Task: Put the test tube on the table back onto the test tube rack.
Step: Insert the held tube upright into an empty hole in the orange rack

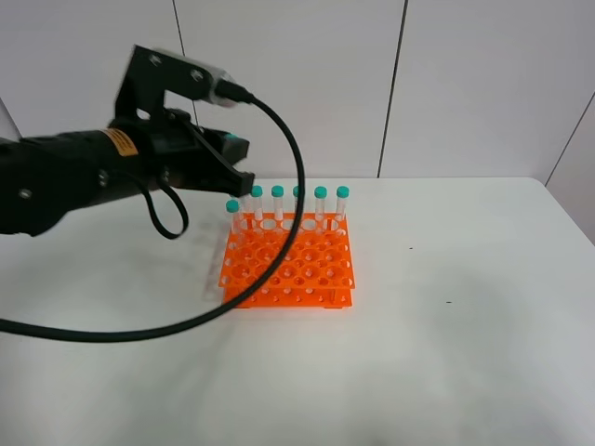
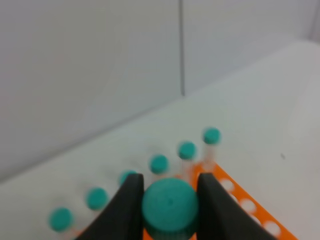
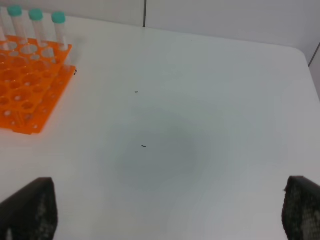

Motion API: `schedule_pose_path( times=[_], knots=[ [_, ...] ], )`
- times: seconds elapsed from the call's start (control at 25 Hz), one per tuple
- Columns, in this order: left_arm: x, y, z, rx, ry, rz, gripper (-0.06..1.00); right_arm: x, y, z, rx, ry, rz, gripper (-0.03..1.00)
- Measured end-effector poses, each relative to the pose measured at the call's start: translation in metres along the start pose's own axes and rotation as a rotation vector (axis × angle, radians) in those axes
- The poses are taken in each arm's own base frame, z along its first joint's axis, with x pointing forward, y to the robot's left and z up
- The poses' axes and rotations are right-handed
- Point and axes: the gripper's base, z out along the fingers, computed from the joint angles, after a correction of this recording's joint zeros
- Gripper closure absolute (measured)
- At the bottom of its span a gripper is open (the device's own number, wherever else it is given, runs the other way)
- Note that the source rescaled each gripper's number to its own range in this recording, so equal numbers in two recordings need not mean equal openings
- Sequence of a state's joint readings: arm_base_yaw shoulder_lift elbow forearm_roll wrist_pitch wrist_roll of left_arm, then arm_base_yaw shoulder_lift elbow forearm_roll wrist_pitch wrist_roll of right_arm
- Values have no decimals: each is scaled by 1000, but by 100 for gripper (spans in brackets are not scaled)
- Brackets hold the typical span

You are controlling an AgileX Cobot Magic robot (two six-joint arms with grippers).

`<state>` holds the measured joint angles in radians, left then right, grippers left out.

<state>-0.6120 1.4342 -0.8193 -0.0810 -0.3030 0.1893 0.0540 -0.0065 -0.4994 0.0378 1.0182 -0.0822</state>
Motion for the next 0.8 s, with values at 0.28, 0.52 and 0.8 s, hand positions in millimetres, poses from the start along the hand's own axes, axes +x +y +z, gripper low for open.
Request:
schedule_pose_path(
  times=[0.28, 0.52, 0.8],
  knots=[
    [18, -18, 47, 51, 56, 60, 94, 0, 0, 0, 0, 0, 0, -3],
    [14, 15, 82, -32, 55, 11, 94, 0, 0, 0, 0, 0, 0, -3],
    [24, 40, 91, -92, 71, -17, 94, 0, 0, 0, 0, 0, 0, -3]
  ],
)
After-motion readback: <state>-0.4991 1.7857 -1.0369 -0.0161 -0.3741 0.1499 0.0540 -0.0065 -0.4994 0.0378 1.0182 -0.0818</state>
